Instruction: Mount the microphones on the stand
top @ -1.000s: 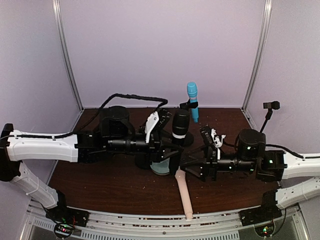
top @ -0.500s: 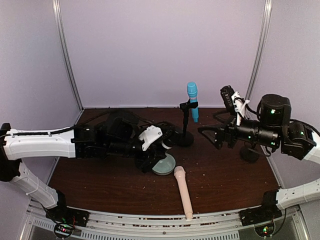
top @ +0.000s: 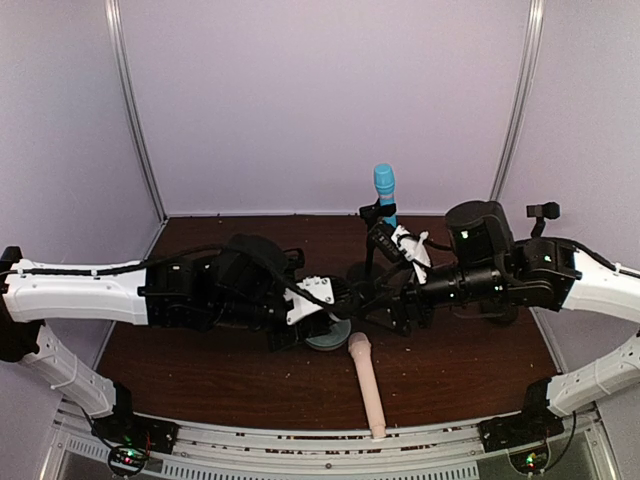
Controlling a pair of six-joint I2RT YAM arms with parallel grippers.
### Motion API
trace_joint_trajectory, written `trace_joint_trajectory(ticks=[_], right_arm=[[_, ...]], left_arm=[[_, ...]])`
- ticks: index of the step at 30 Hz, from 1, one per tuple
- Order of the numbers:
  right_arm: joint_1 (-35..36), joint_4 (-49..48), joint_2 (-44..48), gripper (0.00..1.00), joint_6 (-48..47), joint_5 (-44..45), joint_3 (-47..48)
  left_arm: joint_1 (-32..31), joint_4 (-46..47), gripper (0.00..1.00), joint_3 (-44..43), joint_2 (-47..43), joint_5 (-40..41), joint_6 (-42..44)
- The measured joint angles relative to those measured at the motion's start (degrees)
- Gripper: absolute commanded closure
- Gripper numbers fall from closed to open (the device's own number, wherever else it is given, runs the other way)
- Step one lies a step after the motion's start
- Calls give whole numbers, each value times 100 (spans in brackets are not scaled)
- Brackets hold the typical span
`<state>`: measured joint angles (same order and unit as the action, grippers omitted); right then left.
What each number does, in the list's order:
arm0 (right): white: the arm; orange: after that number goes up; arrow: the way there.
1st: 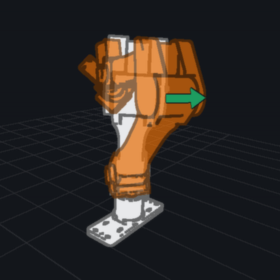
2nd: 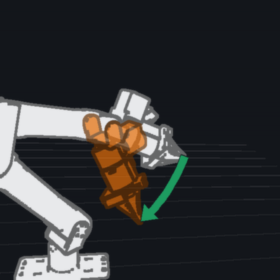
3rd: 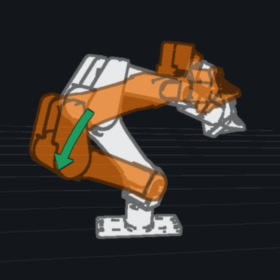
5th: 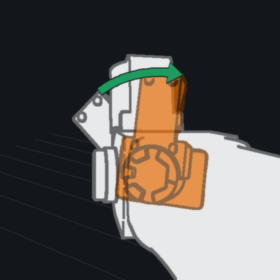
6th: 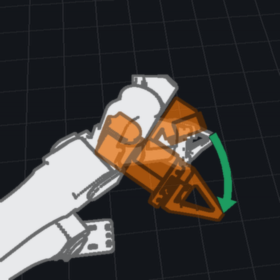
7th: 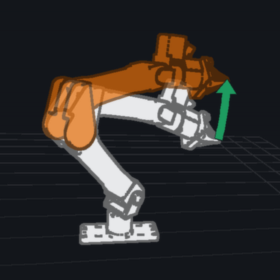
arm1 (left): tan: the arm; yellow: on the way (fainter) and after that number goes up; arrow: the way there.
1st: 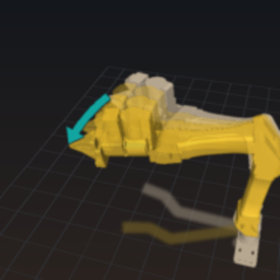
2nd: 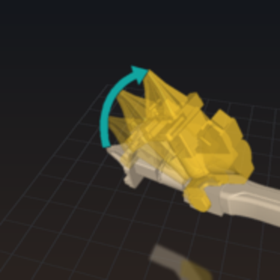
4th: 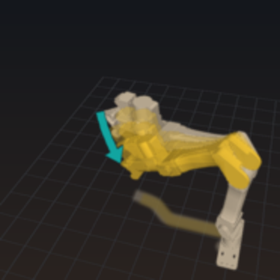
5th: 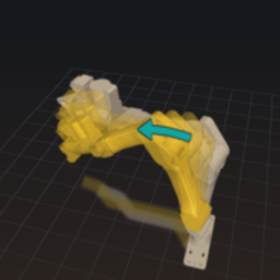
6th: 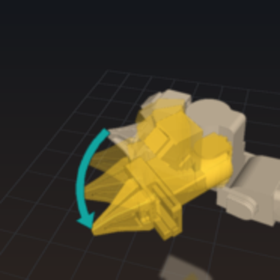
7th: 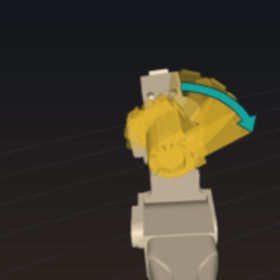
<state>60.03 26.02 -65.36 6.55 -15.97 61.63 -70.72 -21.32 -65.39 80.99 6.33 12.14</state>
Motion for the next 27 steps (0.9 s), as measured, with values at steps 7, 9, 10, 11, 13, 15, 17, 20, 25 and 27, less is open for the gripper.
trace_joint_trajectory(ticks=[7,9,10,11,13,15,17,20,25,27], right_arm=[[0,-205,-323,25,48,-487,0],[0,-323,-337,26,90,-597,-7],[0,-402,-337,27,101,-643,-11],[0,-470,-337,28,114,-678,-15],[0,-601,-337,33,133,-730,-28],[0,-697,-337,42,136,-743,-44],[0,-752,-337,52,122,-750,-55],[13,-774,-345,65,173,-708,-55],[11,-737,-348,69,155,-595,-70],[7,-750,-280,69,188,-533,-136]], left_arm=[[-68,-11,78,-83,0,4,72],[-87,-7,78,-107,0,-13,83],[-92,-7,78,-111,2,-28,85],[-92,-9,78,-116,4,-57,87],[-92,-9,78,-122,11,-122,87],[-92,-13,78,-146,33,-179,87],[-94,-11,77,-168,59,-227,87],[-90,-15,62,-181,98,-225,76],[-101,2,35,-181,131,-120,13],[-103,98,33,-173,131,-98,-4]])
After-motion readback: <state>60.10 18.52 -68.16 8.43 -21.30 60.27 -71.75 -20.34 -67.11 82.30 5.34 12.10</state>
